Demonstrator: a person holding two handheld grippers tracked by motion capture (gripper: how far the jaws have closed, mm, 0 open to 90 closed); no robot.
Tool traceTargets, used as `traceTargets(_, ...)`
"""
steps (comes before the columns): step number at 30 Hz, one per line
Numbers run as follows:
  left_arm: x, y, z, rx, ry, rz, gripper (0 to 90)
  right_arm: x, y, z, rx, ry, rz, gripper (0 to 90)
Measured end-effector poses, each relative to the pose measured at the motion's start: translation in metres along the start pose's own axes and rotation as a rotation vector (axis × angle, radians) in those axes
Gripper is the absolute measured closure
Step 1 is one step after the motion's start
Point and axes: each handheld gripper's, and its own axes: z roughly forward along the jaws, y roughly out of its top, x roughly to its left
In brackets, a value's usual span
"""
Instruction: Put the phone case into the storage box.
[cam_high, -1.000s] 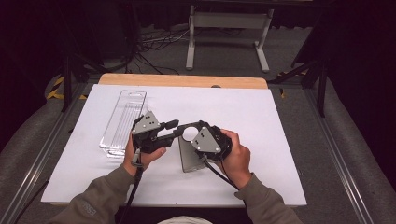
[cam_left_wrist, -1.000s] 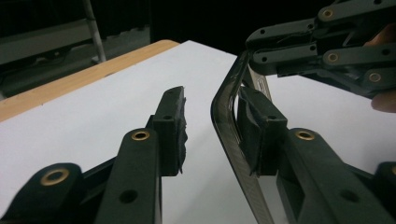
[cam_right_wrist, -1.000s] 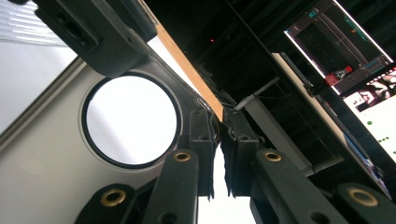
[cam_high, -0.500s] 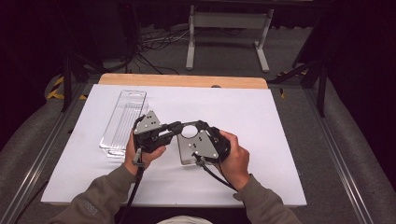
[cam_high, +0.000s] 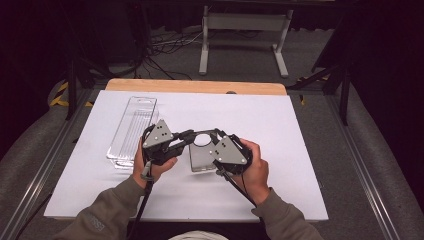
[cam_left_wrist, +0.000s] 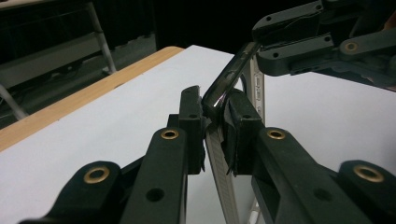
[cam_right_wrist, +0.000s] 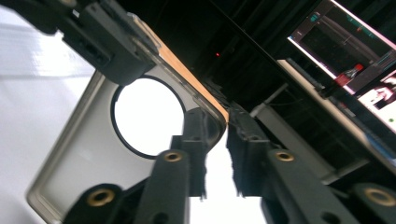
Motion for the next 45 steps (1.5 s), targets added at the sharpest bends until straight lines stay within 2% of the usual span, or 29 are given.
traceTargets(5,0.003,0.0,-0.002,0.001,0.018,0.01,79.2,-0.006,-0.005,-0.005,-0.012,0.026,0.048,69.6)
traceTargets(7,0.004,0.0,-0.004,-0.002,0.023,0.018,79.2,-0.01,-0.01,-0.007,-0.013,0.046,0.082,66.8)
traceTargets(8,0.004,0.0,-0.004,-0.002,0.023,0.018,79.2,-0.01,-0.01,-0.007,-0.013,0.046,0.082,66.8)
traceTargets(10,0.003,-0.001,-0.005,-0.002,0.024,0.01,79.2,-0.014,-0.016,-0.007,-0.012,0.064,0.112,65.2)
traceTargets(14,0.004,-0.001,-0.008,-0.001,0.02,0.026,79.2,-0.018,-0.026,-0.007,-0.013,0.088,0.139,63.0)
traceTargets(16,0.004,-0.002,-0.008,-0.002,0.023,0.02,79.2,-0.02,-0.029,-0.008,-0.017,0.096,0.14,62.2)
traceTargets(18,0.006,-0.002,-0.01,0.004,0.034,0.042,79.2,-0.022,-0.032,-0.01,-0.038,0.12,0.142,59.9)
traceTargets(21,0.007,-0.004,-0.013,0.002,0.042,0.034,79.2,-0.024,-0.036,-0.01,-0.037,0.112,0.13,55.7)
traceTargets(25,0.011,-0.004,-0.02,-0.005,0.057,0.029,79.2,-0.025,-0.048,-0.011,-0.057,0.158,0.14,50.2)
traceTargets(31,0.014,-0.002,-0.026,-0.016,0.078,0.028,79.2,-0.025,-0.065,-0.015,-0.063,0.177,0.137,44.4)
traceTargets(38,0.018,-0.001,-0.033,-0.032,0.089,0.021,79.2,-0.025,-0.085,-0.022,-0.059,0.175,0.166,36.9)
traceTargets(45,0.023,0.001,-0.037,-0.041,0.104,0.025,79.2,-0.023,-0.1,-0.028,-0.043,0.171,0.16,31.8)
